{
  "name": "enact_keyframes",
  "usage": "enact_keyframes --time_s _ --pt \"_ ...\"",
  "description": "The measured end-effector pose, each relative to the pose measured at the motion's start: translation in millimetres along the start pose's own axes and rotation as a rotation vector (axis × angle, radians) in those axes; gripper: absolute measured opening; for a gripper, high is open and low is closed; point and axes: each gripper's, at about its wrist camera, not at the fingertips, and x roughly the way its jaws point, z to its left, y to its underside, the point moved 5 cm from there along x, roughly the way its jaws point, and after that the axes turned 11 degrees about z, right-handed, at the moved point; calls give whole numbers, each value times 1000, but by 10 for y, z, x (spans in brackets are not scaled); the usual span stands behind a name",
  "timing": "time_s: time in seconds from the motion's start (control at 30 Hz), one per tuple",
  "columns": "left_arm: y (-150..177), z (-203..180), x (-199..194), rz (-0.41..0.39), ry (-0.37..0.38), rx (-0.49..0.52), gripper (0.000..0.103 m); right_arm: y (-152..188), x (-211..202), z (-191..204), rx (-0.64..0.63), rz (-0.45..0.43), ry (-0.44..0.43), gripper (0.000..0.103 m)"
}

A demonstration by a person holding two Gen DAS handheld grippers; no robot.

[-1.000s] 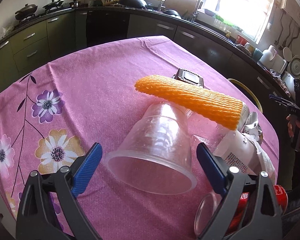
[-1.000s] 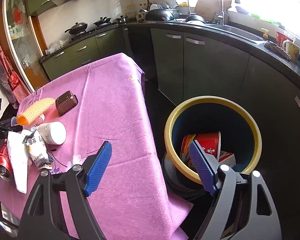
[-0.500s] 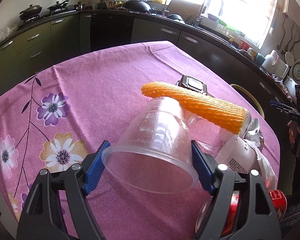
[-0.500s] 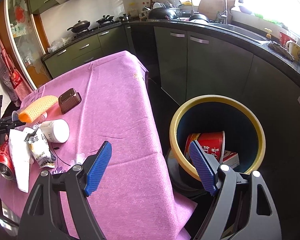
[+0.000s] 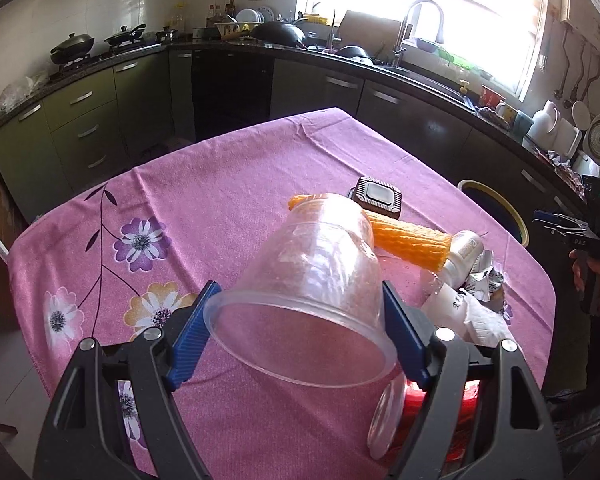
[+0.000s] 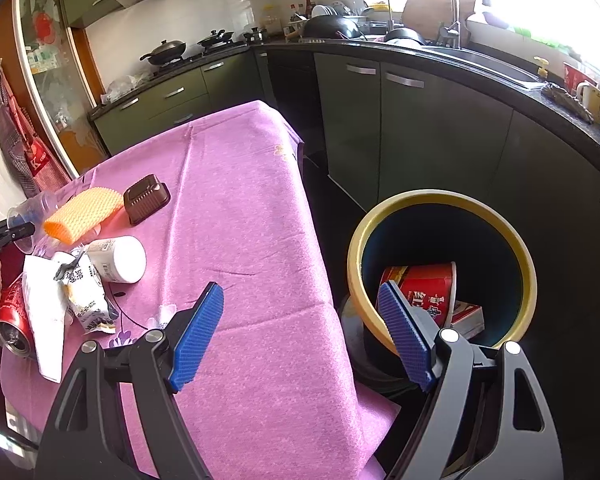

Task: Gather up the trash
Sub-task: 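Lift the clear plastic cup with the left gripper and carry it over the bin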

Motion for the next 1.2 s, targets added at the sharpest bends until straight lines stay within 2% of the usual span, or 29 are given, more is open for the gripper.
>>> enact_keyframes --time_s 0.17,0.33,0.5,0.67,0.83,0.97,1.2 --pt "-49 -138 -198 -15 -24 2 75 14 -27 -25 3 -5 -8 79" --pt "-185 -416 -425 -40 -3 19 75 34 -129 -96 12 -25 -5 79" --pt "-458 -900 -570 -43 43 77 75 88 -276 -229 27 -54 7 79" --pt "-772 -1520 -536 -16 101 163 75 185 -444 -511 72 -83 22 79" --pt "-1115 -2280 -301 25 191 259 75 354 -657 -920 145 -123 69 79" --pt "-1330 -2935 60 81 270 322 75 522 -815 -1275 209 -150 114 79" --pt "-1545 -3879 994 215 302 405 75 825 -945 -1821 304 -163 133 79"
